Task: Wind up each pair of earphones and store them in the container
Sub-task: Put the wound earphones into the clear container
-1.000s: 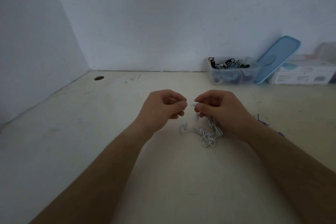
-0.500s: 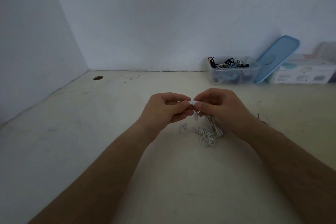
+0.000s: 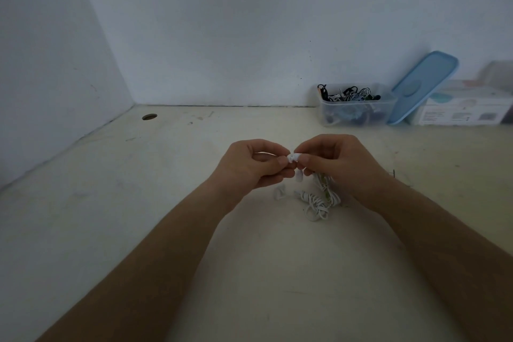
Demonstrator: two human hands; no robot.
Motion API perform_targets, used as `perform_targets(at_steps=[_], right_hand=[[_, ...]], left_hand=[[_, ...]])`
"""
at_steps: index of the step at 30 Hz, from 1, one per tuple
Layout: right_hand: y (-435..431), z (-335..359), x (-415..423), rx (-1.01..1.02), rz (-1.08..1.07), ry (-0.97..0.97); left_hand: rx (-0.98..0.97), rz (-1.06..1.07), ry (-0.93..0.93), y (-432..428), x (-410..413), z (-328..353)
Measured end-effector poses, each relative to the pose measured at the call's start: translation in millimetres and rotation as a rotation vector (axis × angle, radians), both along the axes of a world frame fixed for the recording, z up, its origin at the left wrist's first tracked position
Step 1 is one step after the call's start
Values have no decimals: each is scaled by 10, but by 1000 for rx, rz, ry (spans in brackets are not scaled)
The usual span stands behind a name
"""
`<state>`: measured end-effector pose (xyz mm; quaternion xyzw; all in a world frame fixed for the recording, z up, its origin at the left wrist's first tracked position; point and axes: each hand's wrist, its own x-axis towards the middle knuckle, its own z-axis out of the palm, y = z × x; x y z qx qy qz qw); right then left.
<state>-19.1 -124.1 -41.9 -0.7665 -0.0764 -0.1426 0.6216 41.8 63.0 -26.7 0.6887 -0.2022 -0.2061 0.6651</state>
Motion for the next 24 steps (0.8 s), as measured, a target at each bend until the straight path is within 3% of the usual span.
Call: perform_targets(at_steps=[24], right_hand=[[-9,15,-25,19,30,9]], left_hand=[[8,-40,4,22,9,0]])
